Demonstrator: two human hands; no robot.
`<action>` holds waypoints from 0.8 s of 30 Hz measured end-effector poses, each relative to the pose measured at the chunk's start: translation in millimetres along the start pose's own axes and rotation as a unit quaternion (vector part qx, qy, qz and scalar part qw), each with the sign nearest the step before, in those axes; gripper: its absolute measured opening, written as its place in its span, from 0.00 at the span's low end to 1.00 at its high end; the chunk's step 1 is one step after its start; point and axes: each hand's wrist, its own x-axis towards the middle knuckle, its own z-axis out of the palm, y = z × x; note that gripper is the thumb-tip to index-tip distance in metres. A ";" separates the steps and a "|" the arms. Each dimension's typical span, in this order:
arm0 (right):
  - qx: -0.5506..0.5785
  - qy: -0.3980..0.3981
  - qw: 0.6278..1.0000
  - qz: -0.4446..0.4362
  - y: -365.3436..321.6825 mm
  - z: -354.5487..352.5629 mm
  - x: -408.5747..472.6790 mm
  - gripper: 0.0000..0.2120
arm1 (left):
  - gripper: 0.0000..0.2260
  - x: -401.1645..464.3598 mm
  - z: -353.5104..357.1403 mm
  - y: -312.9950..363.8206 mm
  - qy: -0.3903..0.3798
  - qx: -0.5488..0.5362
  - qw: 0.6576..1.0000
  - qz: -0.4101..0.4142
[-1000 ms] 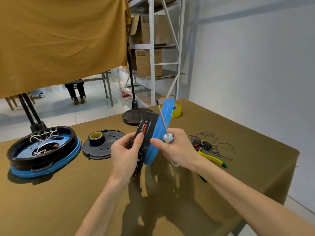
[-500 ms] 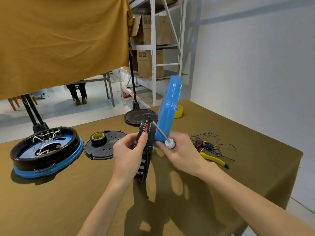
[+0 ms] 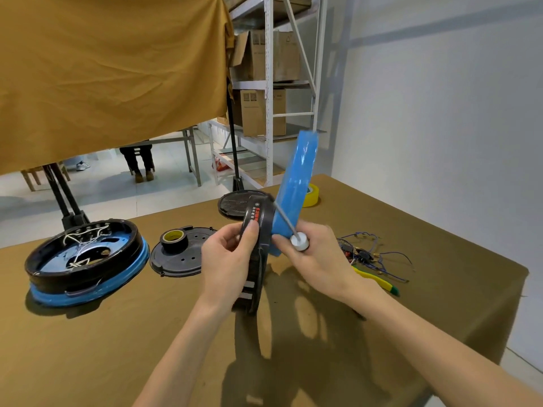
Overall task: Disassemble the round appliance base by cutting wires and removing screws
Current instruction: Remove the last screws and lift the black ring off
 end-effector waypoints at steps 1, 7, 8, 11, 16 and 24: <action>0.028 -0.006 0.999 0.030 -0.2 -1.9 0.3 0.10 | 0.07 -0.7 -1.5 -1.7 -0.015 0.007 1.000 0.016; 0.225 -0.103 0.952 0.182 -1.5 -20.0 6.1 0.09 | 0.10 -4.0 -7.6 -15.4 -0.072 0.038 0.995 0.052; 0.250 -0.115 0.938 0.209 -0.9 -21.5 6.8 0.09 | 0.11 -4.3 -7.0 -16.9 -0.071 0.044 0.995 0.061; 0.293 -0.119 0.914 0.255 4.9 -20.9 4.5 0.10 | 0.11 -4.3 -4.9 -23.2 -0.058 0.079 0.992 0.082; 0.393 -0.114 0.866 0.288 12.8 -17.6 -7.5 0.10 | 0.10 -1.4 -5.2 -25.0 -0.069 0.145 0.978 0.134; 0.479 -0.139 0.776 0.386 18.4 -42.6 -9.5 0.13 | 0.13 15.0 9.1 -7.6 -0.123 0.230 0.931 0.256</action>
